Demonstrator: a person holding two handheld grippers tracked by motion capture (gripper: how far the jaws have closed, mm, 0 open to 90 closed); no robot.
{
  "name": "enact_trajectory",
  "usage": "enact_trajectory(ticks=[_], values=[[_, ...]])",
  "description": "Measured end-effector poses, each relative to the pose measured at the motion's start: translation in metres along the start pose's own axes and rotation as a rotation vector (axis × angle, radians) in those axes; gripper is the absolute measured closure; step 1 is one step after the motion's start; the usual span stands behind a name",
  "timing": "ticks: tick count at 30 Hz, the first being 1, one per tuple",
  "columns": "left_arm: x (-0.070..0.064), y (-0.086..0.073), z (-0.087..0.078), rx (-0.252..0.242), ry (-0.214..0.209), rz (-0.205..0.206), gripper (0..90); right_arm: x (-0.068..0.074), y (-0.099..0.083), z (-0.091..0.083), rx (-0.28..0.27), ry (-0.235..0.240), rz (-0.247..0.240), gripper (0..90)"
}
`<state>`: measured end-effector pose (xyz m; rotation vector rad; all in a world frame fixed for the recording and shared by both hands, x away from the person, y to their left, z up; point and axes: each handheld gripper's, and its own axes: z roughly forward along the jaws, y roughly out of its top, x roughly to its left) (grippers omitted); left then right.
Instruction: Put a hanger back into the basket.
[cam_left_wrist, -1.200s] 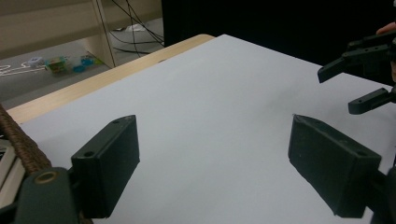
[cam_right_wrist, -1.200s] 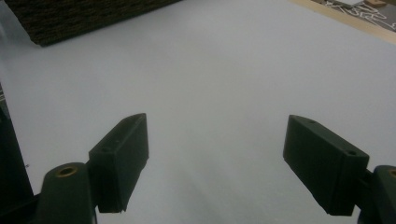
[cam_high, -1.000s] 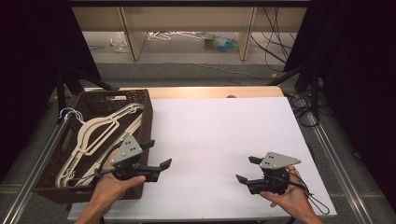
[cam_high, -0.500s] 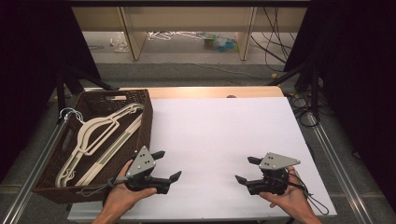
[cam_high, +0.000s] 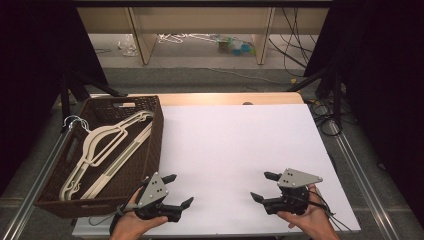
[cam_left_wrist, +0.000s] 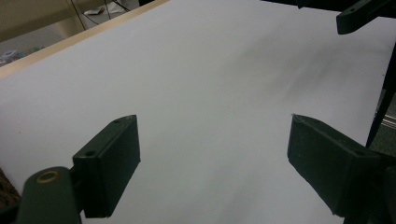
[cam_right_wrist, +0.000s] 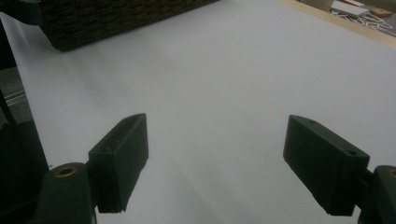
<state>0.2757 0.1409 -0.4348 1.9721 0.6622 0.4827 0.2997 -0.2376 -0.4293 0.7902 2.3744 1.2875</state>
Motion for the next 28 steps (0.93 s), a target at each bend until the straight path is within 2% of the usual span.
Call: enact_trajectory(ticks=[1, 4, 5, 8, 10, 17, 21, 28], values=[[0.0001, -0.0007, -0.0003, 0.003, 0.0, 0.019, 17.0, 0.0016, -0.0011, -0.0006, -0.003, 0.002, 0.006, 23.0], [0.0001, -0.0026, -0.0014, 0.0, -0.012, 0.014, 17.0, 0.0045, -0.0037, -0.0024, -0.008, 0.001, 0.015, 22.1], [-0.0006, -0.0031, -0.0023, -0.002, 0.0, -0.002, 17.0, 0.0051, -0.0047, -0.003, -0.012, 0.004, 0.011, 22.0], [0.0009, -0.0029, -0.0034, -0.004, -0.001, 0.009, 17.0, 0.0075, -0.0072, -0.0049, -0.005, 0.014, 0.018, 20.8], [0.0004, -0.0027, -0.0036, -0.01, 0.001, -0.009, 17.0, 0.0077, -0.0082, -0.0041, -0.005, 0.014, 0.016, 20.5], [0.0016, -0.0034, -0.0035, 0.0, 0.0, 0.003, 17.0, 0.0073, -0.0085, -0.0033, -0.009, 0.008, 0.01, 20.4], [0.0004, -0.0044, -0.0017, -0.003, -0.01, -0.007, 17.0, 0.0066, -0.0089, -0.0029, -0.01, 0.003, 0.007, 20.4], [0.0004, -0.0059, -0.0005, 0.017, -0.007, 0.017, 17.1, 0.0068, -0.0094, -0.0022, 0.002, 0.008, 0.011, 20.4]])
